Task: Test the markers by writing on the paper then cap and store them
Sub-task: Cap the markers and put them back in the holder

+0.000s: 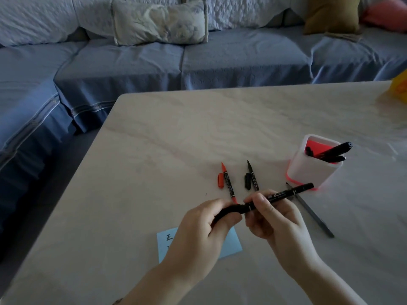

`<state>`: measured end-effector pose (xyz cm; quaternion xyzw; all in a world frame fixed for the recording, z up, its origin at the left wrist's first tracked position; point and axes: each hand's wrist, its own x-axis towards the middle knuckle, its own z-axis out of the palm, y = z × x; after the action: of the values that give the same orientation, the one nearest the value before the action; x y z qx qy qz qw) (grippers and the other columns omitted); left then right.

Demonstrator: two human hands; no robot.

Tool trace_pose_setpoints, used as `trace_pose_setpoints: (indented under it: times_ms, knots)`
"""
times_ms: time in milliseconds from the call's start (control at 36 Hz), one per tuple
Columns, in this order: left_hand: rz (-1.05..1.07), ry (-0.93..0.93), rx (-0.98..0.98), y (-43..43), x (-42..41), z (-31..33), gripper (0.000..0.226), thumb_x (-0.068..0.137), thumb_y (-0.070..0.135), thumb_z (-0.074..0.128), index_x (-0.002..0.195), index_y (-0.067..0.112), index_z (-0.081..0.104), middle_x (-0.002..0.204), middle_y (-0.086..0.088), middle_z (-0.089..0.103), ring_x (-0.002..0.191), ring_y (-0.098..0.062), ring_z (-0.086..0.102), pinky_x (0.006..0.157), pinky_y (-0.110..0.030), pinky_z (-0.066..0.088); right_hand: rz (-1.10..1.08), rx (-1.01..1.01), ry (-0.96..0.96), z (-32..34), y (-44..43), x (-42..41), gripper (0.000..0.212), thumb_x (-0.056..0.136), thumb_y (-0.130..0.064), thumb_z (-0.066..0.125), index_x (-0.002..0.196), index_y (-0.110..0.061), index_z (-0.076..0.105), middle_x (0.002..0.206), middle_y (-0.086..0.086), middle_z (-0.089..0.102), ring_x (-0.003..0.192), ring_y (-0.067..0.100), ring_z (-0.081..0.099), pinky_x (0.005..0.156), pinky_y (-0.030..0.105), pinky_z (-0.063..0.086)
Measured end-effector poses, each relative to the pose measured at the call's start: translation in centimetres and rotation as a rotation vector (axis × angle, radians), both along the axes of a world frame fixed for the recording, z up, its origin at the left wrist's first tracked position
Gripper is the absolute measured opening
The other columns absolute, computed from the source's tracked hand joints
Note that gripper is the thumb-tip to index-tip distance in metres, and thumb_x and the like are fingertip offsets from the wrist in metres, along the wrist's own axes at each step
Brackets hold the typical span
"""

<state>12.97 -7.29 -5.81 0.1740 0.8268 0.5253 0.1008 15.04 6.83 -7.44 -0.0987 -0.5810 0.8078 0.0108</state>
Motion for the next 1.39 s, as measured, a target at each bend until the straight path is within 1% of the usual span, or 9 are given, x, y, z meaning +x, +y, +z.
trace_pose_setpoints:
  times_ms: [194, 361, 472, 556, 750, 861, 1028, 1222, 1389]
  knots:
    - [-0.048, -0.246, 0.114, 0.9, -0.2, 0.1, 0.017, 0.089, 0.02, 0.057, 0.078, 0.022, 0.07, 0.048, 0.012, 0.043, 0.047, -0.002, 0.036, 0.049, -0.015, 0.03, 0.025, 0.003, 0.105, -0.5, 0.9, 0.4, 0.05, 0.051, -0.068, 0.073, 0.064, -0.02, 0.066, 0.047, -0.008, 0.048, 0.045, 0.005, 0.041, 0.046, 0.011, 0.036]
    - [-0.061, 0.108, -0.101, 1.6, -0.1, -1.4, 0.021, 0.088, 0.036, 0.053, 0.078, 0.021, 0.065, 0.057, 0.012, 0.048, 0.054, -0.006, 0.044, 0.053, -0.016, 0.031, -0.026, 0.007, 0.024, -1.7, 1.3, 0.6, 0.052, 0.046, -0.067, 0.075, 0.066, -0.02, 0.068, 0.05, -0.003, 0.052, 0.048, 0.005, 0.046, 0.05, 0.013, 0.04]
    - [-0.016, 0.197, -0.125, 2.3, -0.5, -2.4, 0.018, 0.084, 0.039, 0.055, 0.096, 0.032, 0.067, 0.071, 0.008, 0.063, 0.067, -0.009, 0.057, 0.059, -0.023, 0.044, -0.076, 0.011, -0.075, -2.0, 1.5, 0.5, 0.017, 0.076, -0.032, 0.068, 0.065, -0.019, 0.07, 0.051, -0.001, 0.048, 0.051, 0.013, 0.038, 0.053, 0.023, 0.034]
    - [0.006, 0.121, -0.072, 2.9, -1.1, -2.8, 0.031, 0.085, 0.026, 0.065, 0.106, 0.048, 0.056, 0.083, 0.015, 0.068, 0.075, -0.005, 0.062, 0.067, -0.018, 0.048, -0.158, 0.055, -0.124, -2.3, 1.6, 0.4, 0.026, 0.089, -0.02, 0.052, 0.071, -0.016, 0.07, 0.05, -0.001, 0.041, 0.05, 0.012, 0.033, 0.057, 0.03, 0.029]
    - [-0.04, 0.087, -0.18, 5.9, -2.7, -3.3, 0.02, 0.085, 0.033, 0.065, 0.101, 0.022, 0.068, 0.081, 0.013, 0.068, 0.071, -0.001, 0.062, 0.067, -0.014, 0.047, -0.155, 0.204, -0.198, -2.2, 3.7, -0.6, 0.019, 0.095, -0.014, 0.045, 0.091, -0.011, 0.064, 0.083, 0.003, 0.068, 0.076, 0.011, 0.062, 0.07, 0.023, 0.048]
    - [-0.052, 0.008, -0.328, 6.1, -4.5, -4.8, 0.026, 0.089, 0.03, 0.056, 0.114, 0.026, 0.057, 0.095, 0.013, 0.057, 0.081, -0.003, 0.055, 0.079, -0.021, 0.046, -0.382, 0.537, -0.219, -0.5, 9.1, -2.0, 0.018, 0.097, -0.016, 0.041, 0.09, -0.008, 0.056, 0.079, 0.011, 0.065, 0.067, 0.02, 0.064, 0.066, 0.035, 0.055]
    - [0.136, 0.06, -0.538, 5.5, -8.4, -6.9, 0.025, 0.091, 0.019, 0.053, 0.115, 0.015, 0.059, 0.102, -0.001, 0.059, 0.088, -0.018, 0.058, 0.077, -0.027, 0.047, -0.472, 1.202, -0.198, 3.1, 15.1, -1.7, 0.028, 0.095, -0.021, 0.039, 0.092, -0.011, 0.065, 0.057, 0.002, 0.05, 0.051, 0.02, 0.041, 0.05, 0.027, 0.031]
    - [0.247, -0.066, -0.661, 5.2, -12.4, -8.8, 0.041, 0.092, 0.03, 0.051, 0.128, 0.011, 0.048, 0.121, -0.009, 0.052, 0.096, -0.024, 0.059, 0.075, -0.033, 0.05, -0.473, 1.32, -0.268, 3.1, 14.9, -4.7, 0.02, 0.091, -0.026, 0.047, 0.096, -0.014, 0.062, 0.087, 0.009, 0.064, 0.074, 0.027, 0.054, 0.059, 0.03, 0.04]
    - [0.252, -0.067, -0.691, 5.5, -13.2, -9.7, 0.023, 0.094, 0.023, 0.045, 0.104, 0.009, 0.06, 0.109, -0.012, 0.054, 0.088, -0.028, 0.059, 0.074, -0.033, 0.047, -0.339, 1.244, -0.339, 0.6, 15.1, -6.5, 0.018, 0.086, -0.025, 0.054, 0.096, -0.014, 0.063, 0.086, 0.008, 0.062, 0.073, 0.025, 0.055, 0.059, 0.029, 0.042]
